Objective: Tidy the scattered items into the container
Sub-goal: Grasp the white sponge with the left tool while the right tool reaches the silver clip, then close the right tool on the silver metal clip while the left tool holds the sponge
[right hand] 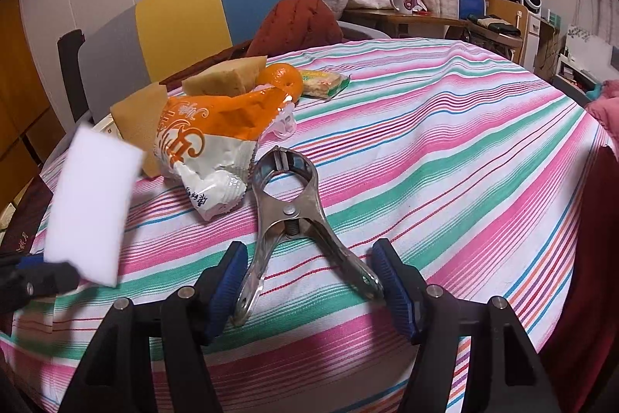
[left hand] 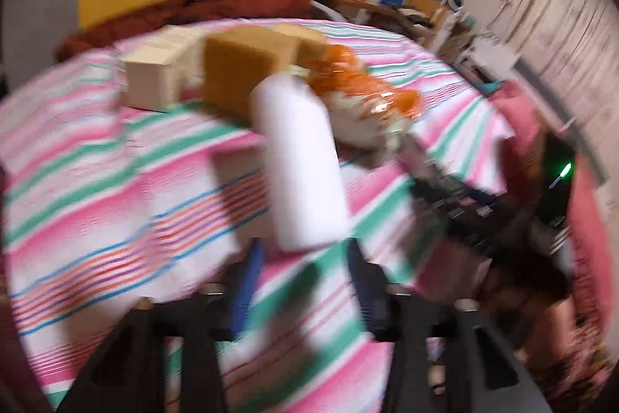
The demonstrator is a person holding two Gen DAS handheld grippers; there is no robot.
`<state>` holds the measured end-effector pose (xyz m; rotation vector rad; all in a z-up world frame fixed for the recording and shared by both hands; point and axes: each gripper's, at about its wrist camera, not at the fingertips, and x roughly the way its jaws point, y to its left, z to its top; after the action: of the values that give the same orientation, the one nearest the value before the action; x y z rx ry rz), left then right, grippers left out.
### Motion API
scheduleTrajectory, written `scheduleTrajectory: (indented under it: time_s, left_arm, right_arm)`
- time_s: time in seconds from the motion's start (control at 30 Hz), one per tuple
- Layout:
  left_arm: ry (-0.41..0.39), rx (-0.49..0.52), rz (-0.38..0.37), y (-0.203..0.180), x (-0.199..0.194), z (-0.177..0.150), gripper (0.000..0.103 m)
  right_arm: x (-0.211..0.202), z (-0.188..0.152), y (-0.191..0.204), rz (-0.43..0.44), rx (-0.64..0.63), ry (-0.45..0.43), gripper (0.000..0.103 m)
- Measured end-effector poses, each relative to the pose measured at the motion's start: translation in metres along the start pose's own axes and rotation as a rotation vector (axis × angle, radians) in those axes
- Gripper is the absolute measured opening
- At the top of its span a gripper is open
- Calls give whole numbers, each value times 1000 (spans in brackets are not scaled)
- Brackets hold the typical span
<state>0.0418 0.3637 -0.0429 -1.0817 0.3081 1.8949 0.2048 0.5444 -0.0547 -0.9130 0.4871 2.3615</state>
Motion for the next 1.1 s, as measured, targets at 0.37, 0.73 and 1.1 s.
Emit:
scheduleTrajectory:
  time_s: [0.37, 0.73, 1.1]
  left_arm:
    - [24, -80, 60, 0, 20, 30, 59]
    - [80, -39, 182, -12, 56, 47, 67]
    - [-59, 77, 167, -13, 54, 27, 63]
  right_arm:
    - [-1, -1, 1, -6, 2, -2, 68]
    - [-1, -2, 4, -18, -5, -1, 69]
    - [-6, -1, 6, -21, 50, 12, 67]
